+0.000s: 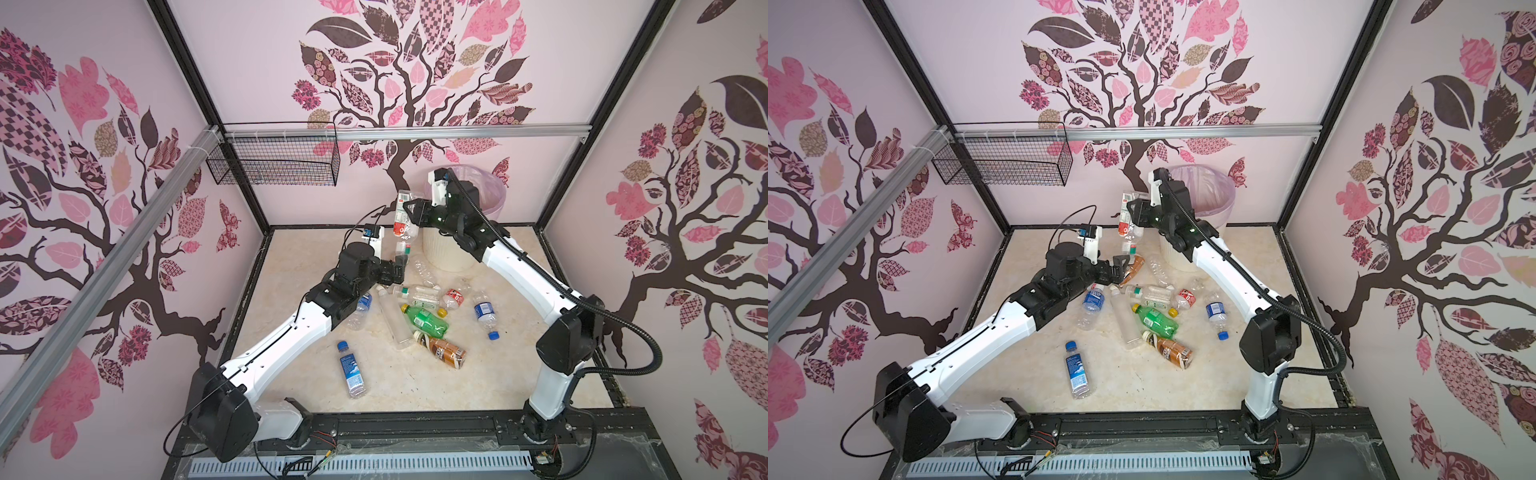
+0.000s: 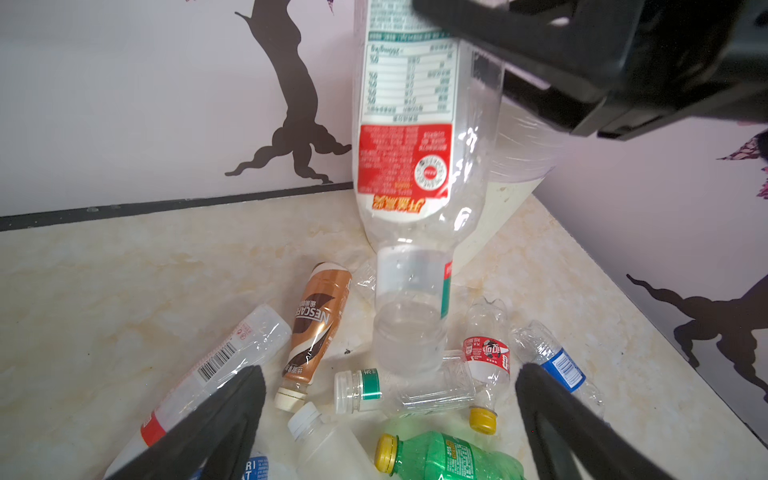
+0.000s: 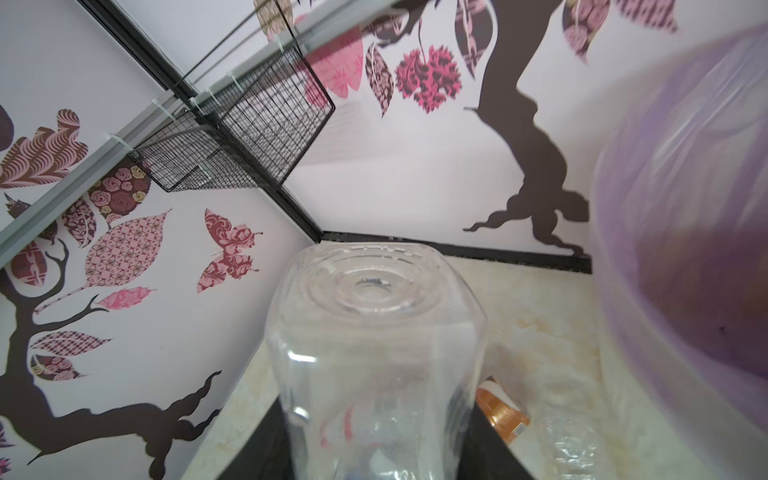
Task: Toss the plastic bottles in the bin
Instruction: 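Open the left gripper while the right gripper carries the bottle over the bin, then open the right gripper above the bin to drop the bottle in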
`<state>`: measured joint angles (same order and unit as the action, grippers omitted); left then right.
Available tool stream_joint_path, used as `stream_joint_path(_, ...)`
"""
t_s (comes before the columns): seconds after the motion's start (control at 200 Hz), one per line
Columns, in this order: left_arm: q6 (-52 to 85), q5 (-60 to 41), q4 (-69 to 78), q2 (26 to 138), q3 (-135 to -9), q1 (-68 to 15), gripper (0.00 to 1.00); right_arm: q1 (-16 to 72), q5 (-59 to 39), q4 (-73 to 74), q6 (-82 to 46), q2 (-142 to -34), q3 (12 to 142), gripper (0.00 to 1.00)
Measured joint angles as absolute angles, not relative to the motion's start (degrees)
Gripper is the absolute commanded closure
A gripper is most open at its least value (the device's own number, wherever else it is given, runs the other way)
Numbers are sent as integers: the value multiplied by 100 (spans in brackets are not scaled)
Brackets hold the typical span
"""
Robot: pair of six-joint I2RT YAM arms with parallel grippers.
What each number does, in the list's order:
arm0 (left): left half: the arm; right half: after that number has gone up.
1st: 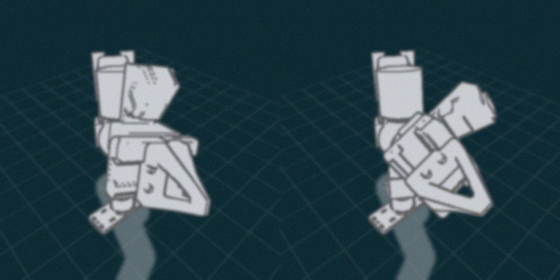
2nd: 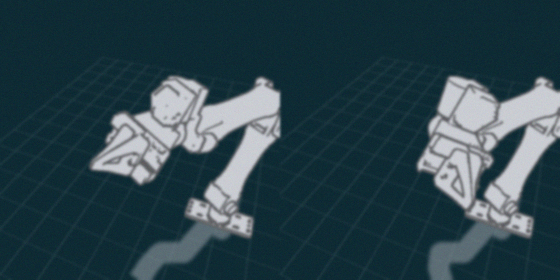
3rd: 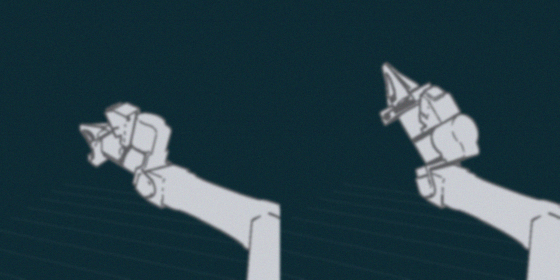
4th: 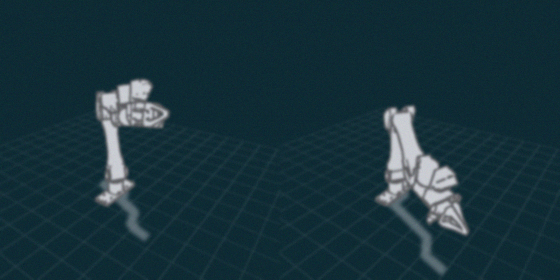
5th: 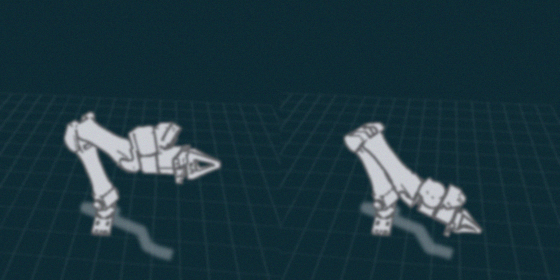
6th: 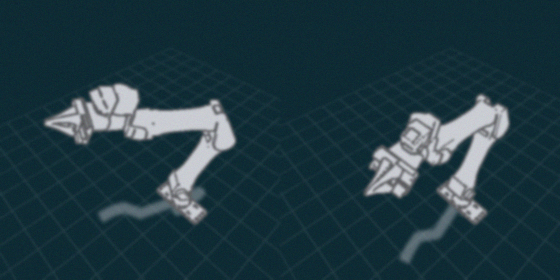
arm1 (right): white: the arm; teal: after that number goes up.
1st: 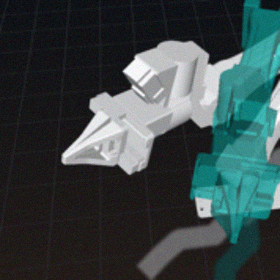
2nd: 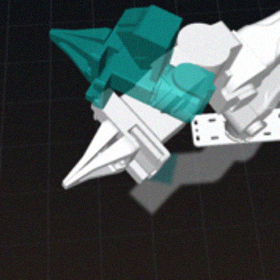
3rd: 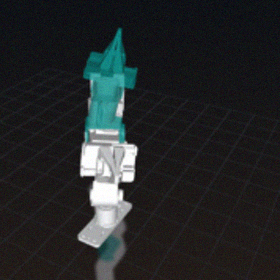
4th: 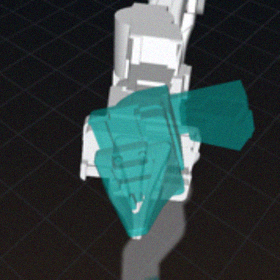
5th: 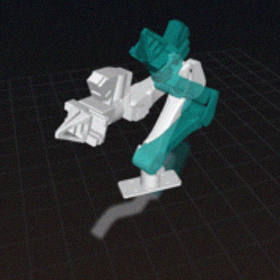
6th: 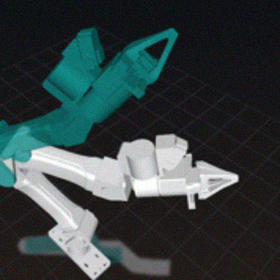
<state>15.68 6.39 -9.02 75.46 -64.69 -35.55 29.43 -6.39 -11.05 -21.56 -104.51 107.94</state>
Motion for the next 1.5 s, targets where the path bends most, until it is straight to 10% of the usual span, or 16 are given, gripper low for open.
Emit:
stream_joint_path(0.48,1531,462,-1066,7463,-7553,-3485,2,2936,1970,-156,215,-8755,11830,60)
stream_joint_path(0.875,1323,117,-1194,7588,-8108,-3485,2,2414,2292,648,596,-8954,12195,59)
stream_joint_path(0.975,1321,95,-1219,7625,-8108,-3485,2,1865,1981,615,30,-9258,11815,49)
stream_joint_path(1.12,1321,80,-1219,7638,-8108,-3485,2,1286,1426,-34,-845,-10197,11614,2)
stream_joint_path(1.5,1339,84,-1214,7721,-8101,-3485,2,1240,908,-659,-1417,-10501,11218,0)
